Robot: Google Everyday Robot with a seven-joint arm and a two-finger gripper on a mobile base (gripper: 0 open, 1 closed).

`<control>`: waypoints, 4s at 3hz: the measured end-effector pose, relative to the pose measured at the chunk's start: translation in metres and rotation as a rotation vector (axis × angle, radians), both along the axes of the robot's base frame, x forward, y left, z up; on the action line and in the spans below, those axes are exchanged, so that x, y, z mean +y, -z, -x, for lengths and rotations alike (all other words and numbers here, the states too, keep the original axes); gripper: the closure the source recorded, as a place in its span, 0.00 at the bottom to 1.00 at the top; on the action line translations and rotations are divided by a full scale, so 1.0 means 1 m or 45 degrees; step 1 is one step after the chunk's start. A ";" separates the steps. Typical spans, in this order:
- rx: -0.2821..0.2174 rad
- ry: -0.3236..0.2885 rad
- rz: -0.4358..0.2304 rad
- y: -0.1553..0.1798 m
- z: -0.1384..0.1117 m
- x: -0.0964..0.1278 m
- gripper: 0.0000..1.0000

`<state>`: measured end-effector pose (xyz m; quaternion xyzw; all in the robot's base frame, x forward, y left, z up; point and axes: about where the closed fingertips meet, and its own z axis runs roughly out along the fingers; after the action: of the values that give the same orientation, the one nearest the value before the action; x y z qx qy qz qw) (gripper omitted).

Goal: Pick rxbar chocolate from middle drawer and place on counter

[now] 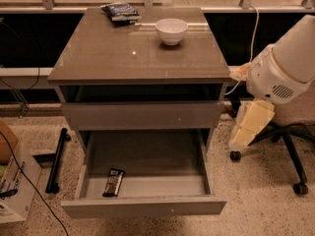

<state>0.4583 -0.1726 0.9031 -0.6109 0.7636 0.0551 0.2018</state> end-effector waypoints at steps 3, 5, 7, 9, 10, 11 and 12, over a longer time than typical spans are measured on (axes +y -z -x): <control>0.020 -0.092 -0.171 0.054 -0.022 0.035 0.00; 0.048 -0.180 -0.182 0.100 -0.049 0.068 0.00; 0.084 -0.325 -0.286 0.166 -0.074 0.107 0.00; 0.122 -0.390 -0.391 0.211 -0.084 0.130 0.00; 0.115 -0.406 -0.327 0.220 -0.087 0.143 0.00; 0.065 -0.447 -0.235 0.242 -0.103 0.167 0.00; -0.002 -0.531 -0.202 0.264 -0.119 0.187 0.00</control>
Offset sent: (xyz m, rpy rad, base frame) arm 0.0394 0.0542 -0.0846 0.2065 0.0317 0.1209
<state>0.5775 0.0139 0.6393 -0.7378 0.6140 0.1549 0.2340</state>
